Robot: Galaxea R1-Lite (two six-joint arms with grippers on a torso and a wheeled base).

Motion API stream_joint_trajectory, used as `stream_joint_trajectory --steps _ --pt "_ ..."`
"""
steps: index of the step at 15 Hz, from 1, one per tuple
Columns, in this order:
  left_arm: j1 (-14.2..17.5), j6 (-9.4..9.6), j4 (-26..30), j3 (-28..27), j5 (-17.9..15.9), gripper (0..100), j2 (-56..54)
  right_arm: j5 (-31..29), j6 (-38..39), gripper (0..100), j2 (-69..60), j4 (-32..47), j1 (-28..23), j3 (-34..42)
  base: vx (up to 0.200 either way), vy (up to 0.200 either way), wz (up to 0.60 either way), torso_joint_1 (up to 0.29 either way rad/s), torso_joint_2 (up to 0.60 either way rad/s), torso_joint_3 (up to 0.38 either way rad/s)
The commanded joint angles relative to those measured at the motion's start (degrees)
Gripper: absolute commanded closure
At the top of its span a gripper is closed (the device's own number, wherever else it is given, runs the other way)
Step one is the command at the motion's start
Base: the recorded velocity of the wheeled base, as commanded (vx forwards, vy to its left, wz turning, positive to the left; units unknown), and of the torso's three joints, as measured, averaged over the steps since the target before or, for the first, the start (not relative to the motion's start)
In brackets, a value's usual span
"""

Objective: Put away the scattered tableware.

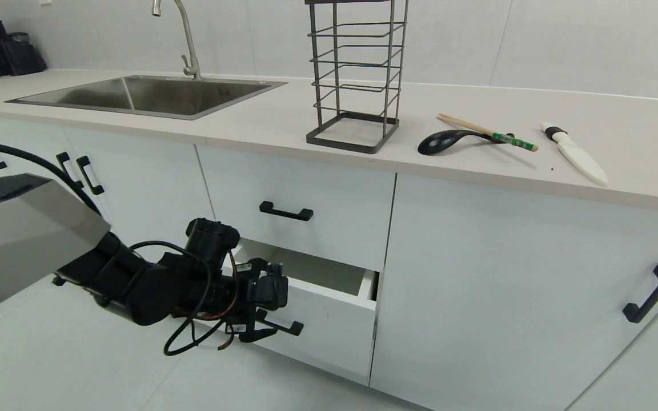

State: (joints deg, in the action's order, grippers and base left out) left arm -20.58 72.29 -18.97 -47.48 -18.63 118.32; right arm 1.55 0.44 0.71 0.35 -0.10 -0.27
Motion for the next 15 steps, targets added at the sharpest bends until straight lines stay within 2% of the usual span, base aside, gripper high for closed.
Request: stream_joint_trajectory --steps 1,3,5,15 --pt "0.8 1.27 0.69 7.49 -1.41 0 -7.93 0.03 0.0 100 0.08 0.0 0.01 0.0 0.0 0.0 0.0 0.0 0.0 0.0" --pt "0.71 1.01 0.69 12.85 -1.5 0 -13.73 0.03 0.0 100 0.08 0.0 0.01 0.0 0.0 0.0 0.0 0.0 0.0 0.0" --pt "0.63 1.19 0.69 14.96 -1.5 0 -15.93 0.03 0.0 100 0.08 0.0 0.01 0.0 0.0 0.0 0.0 0.0 0.0 0.0" --pt "-0.08 0.75 1.13 15.84 -2.73 0 -20.85 0.03 0.0 100 0.08 0.0 0.01 0.0 0.0 0.0 0.0 0.0 0.0 0.0"
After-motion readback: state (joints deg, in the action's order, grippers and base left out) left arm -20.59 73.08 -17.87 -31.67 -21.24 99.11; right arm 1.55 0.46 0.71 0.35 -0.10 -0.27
